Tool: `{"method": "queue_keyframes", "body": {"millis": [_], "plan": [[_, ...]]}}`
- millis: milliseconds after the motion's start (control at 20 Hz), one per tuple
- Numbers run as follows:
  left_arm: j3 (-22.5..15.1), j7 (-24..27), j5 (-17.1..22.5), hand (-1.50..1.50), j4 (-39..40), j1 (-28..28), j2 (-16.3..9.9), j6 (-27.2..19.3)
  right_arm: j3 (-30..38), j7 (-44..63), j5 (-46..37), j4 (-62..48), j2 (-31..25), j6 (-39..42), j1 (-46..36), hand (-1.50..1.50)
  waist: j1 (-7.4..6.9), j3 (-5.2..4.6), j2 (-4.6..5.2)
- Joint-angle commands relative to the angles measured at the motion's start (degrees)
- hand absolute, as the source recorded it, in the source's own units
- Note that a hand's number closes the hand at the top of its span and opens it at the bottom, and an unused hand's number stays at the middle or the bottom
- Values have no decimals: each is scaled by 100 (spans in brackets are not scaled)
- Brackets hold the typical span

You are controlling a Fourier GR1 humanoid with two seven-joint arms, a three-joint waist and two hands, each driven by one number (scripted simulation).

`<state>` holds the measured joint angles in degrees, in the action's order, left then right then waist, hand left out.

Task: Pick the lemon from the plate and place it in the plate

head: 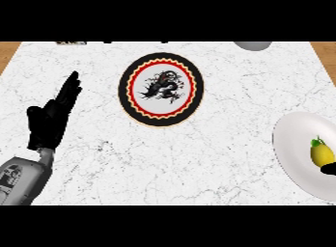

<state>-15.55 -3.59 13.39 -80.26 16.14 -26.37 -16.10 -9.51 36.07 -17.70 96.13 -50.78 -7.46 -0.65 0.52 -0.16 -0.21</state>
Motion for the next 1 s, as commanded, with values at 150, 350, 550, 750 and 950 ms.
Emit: {"method": "queue_keyframes", "body": {"millis": [150, 350, 550, 750, 950], "plan": [[72, 19, -314, 0, -173, -186, 261, -9, 289, 356, 192, -367, 97, 935, -91, -150, -59, 17, 19], [351, 131, -431, 0, 41, -148, 326, 325, 519, 311, -13, -224, 342, 1187, 139, -150, -25, 16, 17], [294, 30, -687, 0, 6, -141, 616, 188, 285, 721, -225, -642, 668, 1704, -570, -150, -69, 15, 22], [347, -119, -802, 0, -180, -253, 718, 188, 430, 264, -384, -1032, 632, 1938, -306, -150, -56, 17, 14], [525, 29, -942, 0, 76, -149, 855, 392, 348, -108, -931, -2081, 1197, 1795, -800, -150, -75, 17, 27]]}}
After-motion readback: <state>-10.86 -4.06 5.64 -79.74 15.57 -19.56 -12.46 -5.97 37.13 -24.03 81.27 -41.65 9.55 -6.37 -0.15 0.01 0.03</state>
